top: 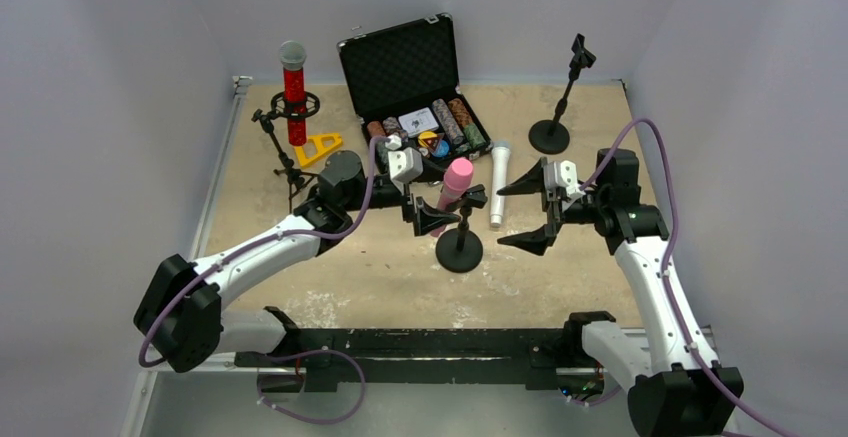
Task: Attach the microphones to the stand
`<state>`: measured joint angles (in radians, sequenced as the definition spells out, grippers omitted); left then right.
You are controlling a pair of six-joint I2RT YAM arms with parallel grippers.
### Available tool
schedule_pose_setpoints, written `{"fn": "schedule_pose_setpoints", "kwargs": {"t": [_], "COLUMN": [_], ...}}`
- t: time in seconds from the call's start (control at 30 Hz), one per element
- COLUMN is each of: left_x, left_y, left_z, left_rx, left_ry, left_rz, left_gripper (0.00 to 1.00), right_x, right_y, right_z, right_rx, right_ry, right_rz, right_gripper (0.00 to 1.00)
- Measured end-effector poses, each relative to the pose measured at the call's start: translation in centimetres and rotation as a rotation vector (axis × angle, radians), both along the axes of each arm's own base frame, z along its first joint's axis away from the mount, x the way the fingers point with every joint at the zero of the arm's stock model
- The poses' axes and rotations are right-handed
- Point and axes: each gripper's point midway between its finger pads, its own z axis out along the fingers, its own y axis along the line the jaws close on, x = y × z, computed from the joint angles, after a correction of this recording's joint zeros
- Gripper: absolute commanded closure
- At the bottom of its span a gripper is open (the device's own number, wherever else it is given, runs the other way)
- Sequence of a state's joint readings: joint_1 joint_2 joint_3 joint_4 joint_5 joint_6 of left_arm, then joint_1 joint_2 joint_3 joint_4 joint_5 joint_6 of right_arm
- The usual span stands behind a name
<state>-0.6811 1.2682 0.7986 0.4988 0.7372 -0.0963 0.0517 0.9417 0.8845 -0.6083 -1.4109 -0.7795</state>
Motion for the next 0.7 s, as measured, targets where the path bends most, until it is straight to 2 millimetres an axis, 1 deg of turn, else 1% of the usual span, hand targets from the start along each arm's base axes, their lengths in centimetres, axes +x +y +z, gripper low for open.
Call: {"fn": "schedule_pose_setpoints", "kwargs": {"t": [0.07, 0.13, 0.17, 0.23, 0.27, 0.3, 0.33, 0.37, 0.47, 0.5, 0.57, 0.63, 0.7], "left_x": [0.0, 0.0, 0.0, 0.0, 0.0, 0.0, 0.0, 0.0, 0.1, 0.1, -0.1, -0.4, -0.9], "left_y": [-0.3, -0.6, -0.7, -0.9, -0.9, -1.0, -1.0, -1.0, -0.9, -0.8, -0.3, 0.5, 1.9], "left_z": [-0.2, -0.3, -0.3, -0.2, -0.1, 0.0, 0.1, 0.2, 0.2, 0.2, 0.2, 0.2, 0.3], "left_rx": [-0.004, -0.007, -0.008, -0.014, -0.017, -0.02, -0.024, -0.026, -0.028, -0.029, -0.032, -0.035, -0.034], "left_ry": [0.014, 0.021, 0.03, 0.039, 0.039, 0.042, 0.039, 0.043, 0.044, 0.043, 0.04, 0.036, 0.026], "left_rz": [-0.017, -0.028, -0.032, -0.039, -0.04, -0.041, -0.042, -0.042, -0.033, -0.024, -0.004, 0.031, 0.084], "left_gripper": [0.11, 0.19, 0.25, 0.41, 0.45, 0.52, 0.62, 0.7, 0.85, 0.86, 0.93, 0.96, 0.97], "right_x": [0.0, 0.0, 0.0, 0.0, 0.0, 0.0, 0.0, 0.0, -0.1, 0.0, 0.0, 0.0, 0.0], "right_y": [0.0, 0.0, 0.0, -0.1, -0.1, -0.1, -0.1, -0.1, -0.1, -0.1, -0.1, -0.2, -0.2], "right_z": [-0.1, -0.1, -0.1, 0.0, 0.0, 0.0, 0.0, 0.0, 0.1, 0.1, 0.0, 0.0, 0.0], "right_rx": [0.0, 0.001, 0.002, 0.004, 0.004, 0.006, 0.008, 0.01, 0.014, 0.014, 0.014, 0.014, 0.014], "right_ry": [0.002, 0.003, 0.003, 0.003, 0.003, 0.003, 0.003, 0.003, 0.004, 0.004, 0.005, 0.006, 0.007], "right_rz": [-0.001, -0.002, -0.001, 0.0, -0.001, -0.001, 0.002, 0.003, 0.004, 0.003, 0.003, 0.002, -0.001], "right_gripper": [0.01, 0.01, 0.01, 0.01, 0.01, 0.01, 0.01, 0.01, 0.01, 0.01, 0.01, 0.01, 0.01]}}
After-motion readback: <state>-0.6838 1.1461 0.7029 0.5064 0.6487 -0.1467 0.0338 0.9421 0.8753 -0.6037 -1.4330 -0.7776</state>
